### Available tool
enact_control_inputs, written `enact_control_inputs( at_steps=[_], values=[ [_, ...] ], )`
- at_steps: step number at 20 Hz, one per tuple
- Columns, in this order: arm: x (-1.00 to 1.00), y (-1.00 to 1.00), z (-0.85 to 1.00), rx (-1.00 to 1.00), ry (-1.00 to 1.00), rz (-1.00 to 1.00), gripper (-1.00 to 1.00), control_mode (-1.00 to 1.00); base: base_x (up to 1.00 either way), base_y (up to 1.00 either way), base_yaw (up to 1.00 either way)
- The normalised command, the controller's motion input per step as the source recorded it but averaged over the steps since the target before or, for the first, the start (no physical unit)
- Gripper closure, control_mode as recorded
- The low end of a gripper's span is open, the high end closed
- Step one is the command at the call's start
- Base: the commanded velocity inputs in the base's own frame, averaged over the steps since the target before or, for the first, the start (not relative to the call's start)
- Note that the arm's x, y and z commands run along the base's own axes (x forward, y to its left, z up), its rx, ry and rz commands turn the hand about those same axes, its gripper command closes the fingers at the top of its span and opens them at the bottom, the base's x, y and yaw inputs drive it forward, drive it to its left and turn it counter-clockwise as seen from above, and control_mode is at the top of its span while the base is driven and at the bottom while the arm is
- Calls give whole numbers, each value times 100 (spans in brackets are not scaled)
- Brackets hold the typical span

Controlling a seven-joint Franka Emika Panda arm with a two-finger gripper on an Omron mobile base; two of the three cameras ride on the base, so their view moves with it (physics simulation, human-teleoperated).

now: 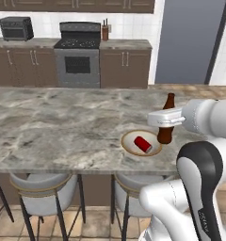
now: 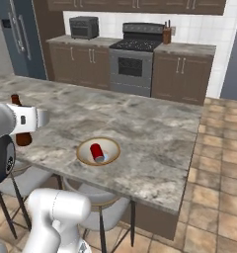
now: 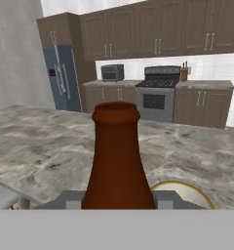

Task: Open the fridge, grab two sodas, and place both sodas inside the bowl with ice on the dining counter.

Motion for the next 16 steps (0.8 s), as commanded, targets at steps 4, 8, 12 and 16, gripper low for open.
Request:
enact_control_inputs(
  at_steps=[4, 8, 12, 16],
  values=[
    [0, 0, 0, 0, 0, 0, 100, 100, 55, 11, -32],
    [3, -1, -6, 0, 1, 0, 100, -100, 11, 0, 0],
    [56, -44, -26, 0, 13, 3, 100, -100, 0, 0, 0],
    [89, -60, -43, 0, 29, 17, 100, -100, 0, 0, 0]
  ],
)
